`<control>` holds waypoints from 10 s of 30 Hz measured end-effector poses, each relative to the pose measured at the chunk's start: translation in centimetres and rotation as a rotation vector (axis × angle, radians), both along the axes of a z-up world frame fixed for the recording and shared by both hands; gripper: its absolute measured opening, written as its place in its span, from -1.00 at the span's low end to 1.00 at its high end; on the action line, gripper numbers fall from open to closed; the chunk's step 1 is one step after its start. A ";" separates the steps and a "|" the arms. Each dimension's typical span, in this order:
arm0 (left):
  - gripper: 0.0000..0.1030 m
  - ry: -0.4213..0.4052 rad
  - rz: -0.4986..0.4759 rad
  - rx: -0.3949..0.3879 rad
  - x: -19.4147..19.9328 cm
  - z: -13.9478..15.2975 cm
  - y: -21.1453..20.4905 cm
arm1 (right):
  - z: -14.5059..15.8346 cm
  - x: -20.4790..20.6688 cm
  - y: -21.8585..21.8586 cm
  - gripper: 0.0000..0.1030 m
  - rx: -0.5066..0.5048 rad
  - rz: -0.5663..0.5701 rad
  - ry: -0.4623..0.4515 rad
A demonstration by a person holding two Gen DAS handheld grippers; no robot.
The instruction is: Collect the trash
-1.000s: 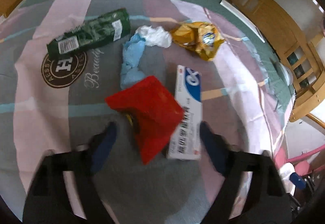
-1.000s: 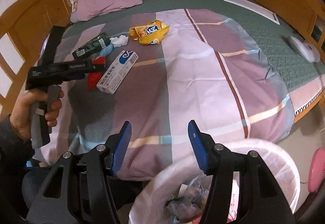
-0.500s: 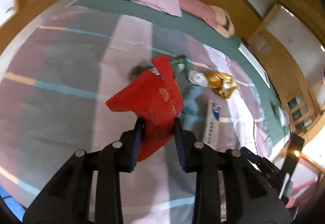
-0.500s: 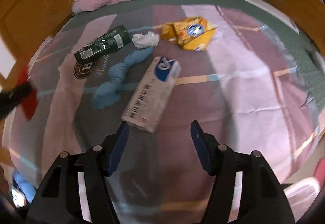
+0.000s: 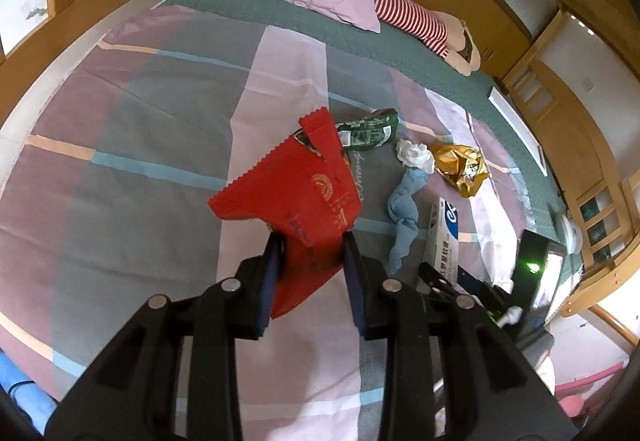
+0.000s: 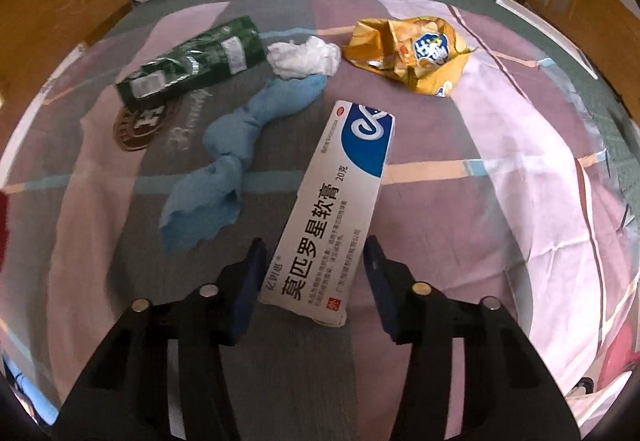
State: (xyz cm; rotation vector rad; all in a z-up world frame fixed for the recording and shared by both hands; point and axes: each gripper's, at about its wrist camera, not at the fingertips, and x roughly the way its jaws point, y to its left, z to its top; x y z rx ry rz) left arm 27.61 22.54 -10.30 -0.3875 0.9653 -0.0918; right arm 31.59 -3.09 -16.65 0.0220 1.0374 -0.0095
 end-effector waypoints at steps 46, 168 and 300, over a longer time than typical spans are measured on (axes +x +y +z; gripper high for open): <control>-0.42 -0.328 -0.434 0.184 -21.2 14.6 -20.8 | 18.2 -32.3 -14.7 -0.21 0.077 0.020 -0.474; 0.77 -0.123 -0.269 0.358 14.9 -1.6 -3.9 | 1.7 2.2 2.6 -0.58 0.056 0.164 -0.069; 0.54 -0.114 -0.445 0.249 -3.1 5.0 -19.8 | 10.6 -17.7 -16.0 0.34 0.195 -0.081 -0.245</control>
